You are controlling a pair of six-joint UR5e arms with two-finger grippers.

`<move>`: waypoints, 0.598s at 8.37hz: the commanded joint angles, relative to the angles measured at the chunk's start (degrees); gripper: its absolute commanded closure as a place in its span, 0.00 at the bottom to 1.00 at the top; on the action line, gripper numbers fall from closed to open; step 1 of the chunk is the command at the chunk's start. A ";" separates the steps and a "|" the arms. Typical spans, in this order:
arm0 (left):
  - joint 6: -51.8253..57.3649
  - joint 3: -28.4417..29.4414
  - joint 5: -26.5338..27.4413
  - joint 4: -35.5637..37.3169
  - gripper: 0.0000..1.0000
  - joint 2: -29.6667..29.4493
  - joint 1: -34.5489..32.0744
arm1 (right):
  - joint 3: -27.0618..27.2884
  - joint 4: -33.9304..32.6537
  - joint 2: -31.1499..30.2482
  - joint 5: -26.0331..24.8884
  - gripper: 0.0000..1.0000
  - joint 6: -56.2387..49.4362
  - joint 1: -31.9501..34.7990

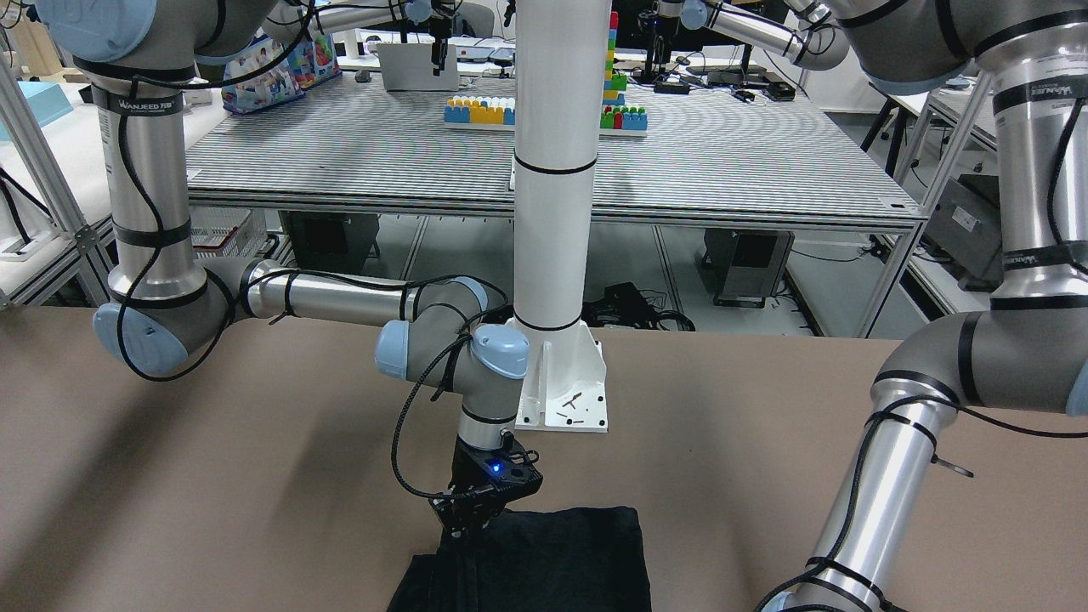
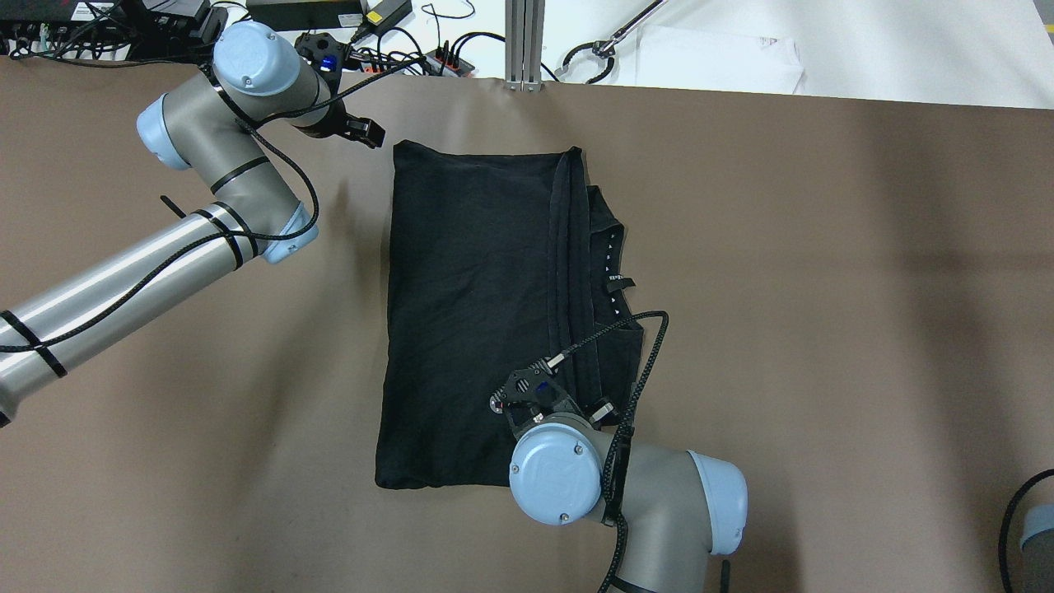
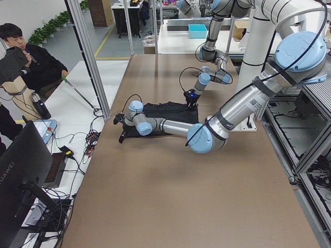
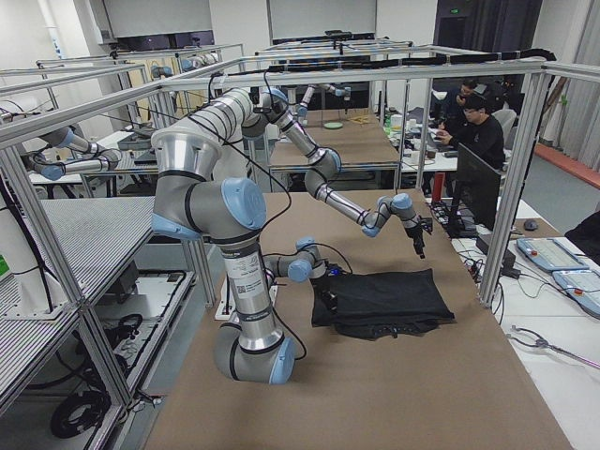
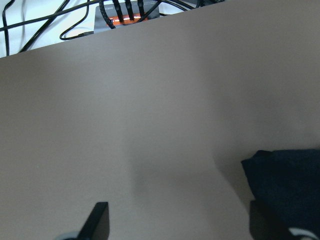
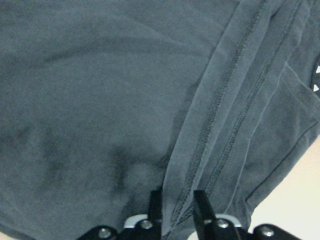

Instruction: Fold clothes

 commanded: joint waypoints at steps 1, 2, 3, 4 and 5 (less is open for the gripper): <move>0.00 0.00 0.00 0.00 0.00 0.00 0.00 | 0.00 0.09 -0.14 -0.71 0.86 0.26 -0.17; 0.00 0.00 0.00 0.00 0.00 0.00 0.00 | 0.00 0.09 -0.22 -0.80 1.00 0.35 -0.17; 0.00 0.00 0.00 0.00 0.00 0.00 0.00 | 0.08 0.18 -0.22 -0.80 1.00 0.35 -0.17; -0.09 0.00 0.00 0.00 0.00 0.00 0.00 | 0.95 0.09 -1.01 -0.80 1.00 0.35 0.01; -0.09 -0.09 0.00 0.00 0.00 0.00 0.00 | 4.09 0.35 -4.32 -0.63 1.00 0.35 0.09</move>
